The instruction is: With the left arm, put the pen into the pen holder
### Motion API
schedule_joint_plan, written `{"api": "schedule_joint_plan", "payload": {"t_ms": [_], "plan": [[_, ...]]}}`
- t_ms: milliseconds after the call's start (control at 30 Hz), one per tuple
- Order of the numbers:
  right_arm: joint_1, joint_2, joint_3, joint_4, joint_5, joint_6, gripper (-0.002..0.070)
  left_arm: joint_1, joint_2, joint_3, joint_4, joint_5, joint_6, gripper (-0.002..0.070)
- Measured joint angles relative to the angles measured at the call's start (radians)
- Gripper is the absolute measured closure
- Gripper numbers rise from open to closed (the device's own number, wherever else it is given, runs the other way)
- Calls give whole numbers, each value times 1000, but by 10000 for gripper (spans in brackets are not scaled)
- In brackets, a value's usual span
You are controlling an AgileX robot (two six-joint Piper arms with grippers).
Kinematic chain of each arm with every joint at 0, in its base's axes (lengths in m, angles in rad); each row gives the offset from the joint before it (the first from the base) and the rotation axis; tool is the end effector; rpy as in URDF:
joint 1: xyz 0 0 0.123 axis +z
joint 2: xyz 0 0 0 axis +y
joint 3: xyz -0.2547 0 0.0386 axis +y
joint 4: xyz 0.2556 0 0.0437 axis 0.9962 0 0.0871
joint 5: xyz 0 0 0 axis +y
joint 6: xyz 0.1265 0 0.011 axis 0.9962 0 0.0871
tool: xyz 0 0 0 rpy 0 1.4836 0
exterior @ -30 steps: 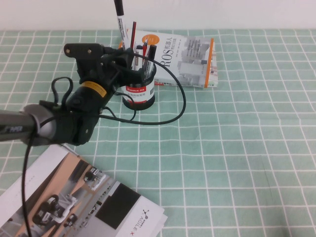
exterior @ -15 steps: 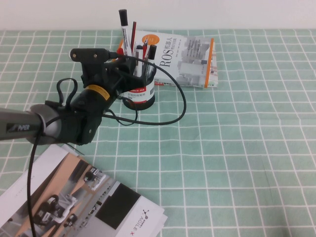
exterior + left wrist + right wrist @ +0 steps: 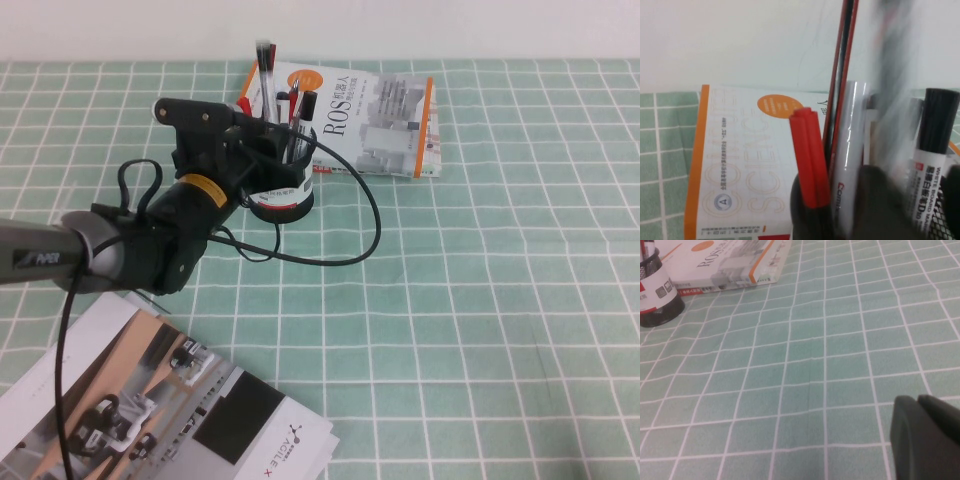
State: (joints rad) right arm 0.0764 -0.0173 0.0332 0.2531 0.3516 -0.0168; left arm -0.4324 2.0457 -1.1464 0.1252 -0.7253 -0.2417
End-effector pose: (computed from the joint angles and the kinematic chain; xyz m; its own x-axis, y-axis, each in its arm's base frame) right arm 0.1216 0.0203 0.1630 -0.2943 0.1969 -0.9352 -0.0966 0.9674 0.2341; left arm 0.4224 -0.2065 0.1474 -0.1539 -0.0906 -0.9839 0.4750 0.8664 -0.1541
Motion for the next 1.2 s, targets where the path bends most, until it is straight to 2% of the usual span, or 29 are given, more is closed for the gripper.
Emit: {"api": "schedule_joint_plan", "payload": {"t_ms": [133, 233, 333, 400, 467, 600, 667, 833, 1200], "plan": [[0, 0, 0, 0, 0, 0, 696, 0, -11, 0, -8, 5, 0, 273], [0, 0, 0, 0, 0, 0, 696, 0, -48, 24, -22, 23, 3, 242], [0, 0, 0, 0, 0, 0, 696, 0, -108, 63, -26, 65, 29, 244], [0, 0, 0, 0, 0, 0, 696, 0, -171, 96, -26, 118, 34, 279], [0, 0, 0, 0, 0, 0, 696, 0, -241, 135, -21, 157, 36, 349], [0, 0, 0, 0, 0, 0, 696, 0, -401, 233, 30, 184, 41, 577], [0, 0, 0, 0, 0, 0, 696, 0, -481, 278, 55, 186, 45, 634], [0, 0, 0, 0, 0, 0, 696, 0, -665, 406, 68, 200, 47, 671], [0, 0, 0, 0, 0, 0, 696, 0, -1028, 682, 69, 276, 26, 675]]}}
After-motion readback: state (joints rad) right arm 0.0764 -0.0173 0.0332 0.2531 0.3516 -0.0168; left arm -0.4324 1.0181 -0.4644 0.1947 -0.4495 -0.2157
